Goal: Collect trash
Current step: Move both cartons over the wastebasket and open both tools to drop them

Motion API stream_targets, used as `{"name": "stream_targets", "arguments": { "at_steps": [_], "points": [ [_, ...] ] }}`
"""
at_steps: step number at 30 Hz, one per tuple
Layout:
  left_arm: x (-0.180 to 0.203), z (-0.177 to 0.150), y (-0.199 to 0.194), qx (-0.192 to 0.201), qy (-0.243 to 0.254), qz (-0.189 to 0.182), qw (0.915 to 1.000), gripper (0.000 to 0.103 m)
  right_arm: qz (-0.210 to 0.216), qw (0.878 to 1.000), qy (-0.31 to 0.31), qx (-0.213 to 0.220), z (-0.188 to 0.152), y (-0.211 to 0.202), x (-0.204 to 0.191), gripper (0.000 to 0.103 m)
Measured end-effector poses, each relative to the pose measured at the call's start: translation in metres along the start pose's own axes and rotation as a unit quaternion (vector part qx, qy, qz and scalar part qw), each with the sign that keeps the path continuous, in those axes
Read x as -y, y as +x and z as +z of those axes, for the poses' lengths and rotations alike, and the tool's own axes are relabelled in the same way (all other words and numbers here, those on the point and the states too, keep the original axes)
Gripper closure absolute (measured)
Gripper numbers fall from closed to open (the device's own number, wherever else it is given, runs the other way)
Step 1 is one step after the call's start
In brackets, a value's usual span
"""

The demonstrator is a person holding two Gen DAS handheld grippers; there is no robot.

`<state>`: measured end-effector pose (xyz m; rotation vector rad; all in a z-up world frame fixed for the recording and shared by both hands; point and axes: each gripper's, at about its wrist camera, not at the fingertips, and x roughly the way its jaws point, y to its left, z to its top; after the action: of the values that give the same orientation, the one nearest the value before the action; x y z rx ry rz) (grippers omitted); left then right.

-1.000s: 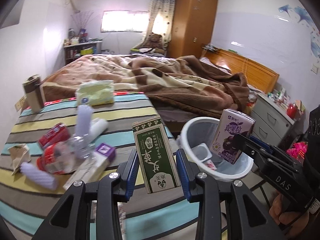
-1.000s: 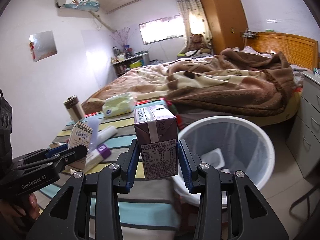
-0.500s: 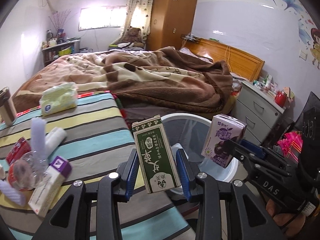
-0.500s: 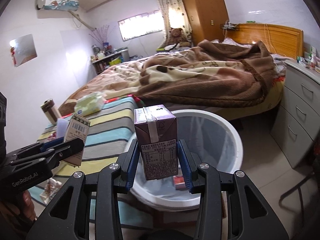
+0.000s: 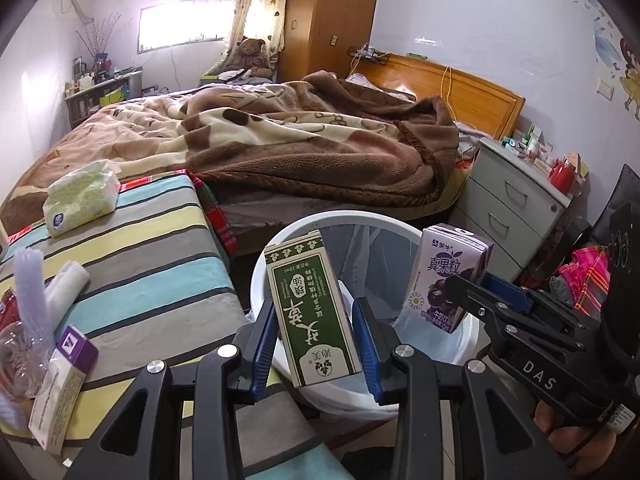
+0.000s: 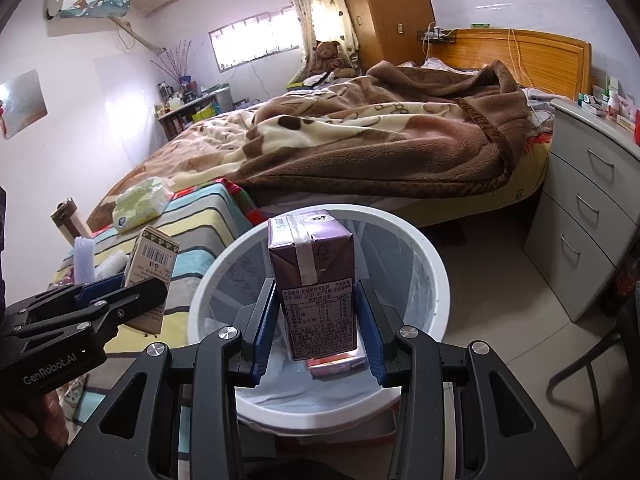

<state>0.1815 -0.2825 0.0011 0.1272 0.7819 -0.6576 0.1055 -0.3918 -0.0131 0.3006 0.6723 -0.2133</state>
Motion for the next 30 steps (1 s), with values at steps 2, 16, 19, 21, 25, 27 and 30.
{"name": "stream_targets", "arguments": {
  "at_steps": [2, 16, 19, 21, 25, 27, 30],
  "points": [
    [0.002, 0.002, 0.006, -0.005, 0.001, 0.000, 1.0000, 0.065, -0.004, 1.000, 0.000, -0.004, 0.001, 0.003, 0.003, 0.063],
    [-0.003, 0.006, 0.011, -0.007, -0.017, -0.026, 0.9995, 0.045, -0.023, 0.999, 0.015, -0.016, 0.001, 0.008, 0.012, 0.049],
    [-0.005, 0.006, 0.004, -0.001, -0.022, -0.026, 0.9994, 0.040, -0.018, 1.000, 0.019, -0.013, 0.002, 0.006, 0.010, 0.049],
    [-0.008, 0.004, -0.003, 0.004, -0.024, -0.027, 0.9993, 0.040, -0.016, 1.000, 0.017, -0.010, 0.003, 0.003, 0.006, 0.049],
    [-0.015, 0.001, -0.018, 0.014, -0.029, -0.022, 0.9992, 0.040, -0.009, 1.000, 0.015, -0.004, 0.003, -0.001, -0.001, 0.048],
    [-0.020, -0.001, -0.027, 0.021, -0.034, -0.018, 0.9990, 0.040, -0.005, 1.000, 0.010, 0.000, 0.002, -0.004, -0.006, 0.047],
    [-0.028, -0.004, -0.040, 0.030, -0.041, -0.010, 0.9987, 0.039, 0.002, 1.000, 0.006, 0.005, 0.000, -0.008, -0.014, 0.041]
  ]
}}
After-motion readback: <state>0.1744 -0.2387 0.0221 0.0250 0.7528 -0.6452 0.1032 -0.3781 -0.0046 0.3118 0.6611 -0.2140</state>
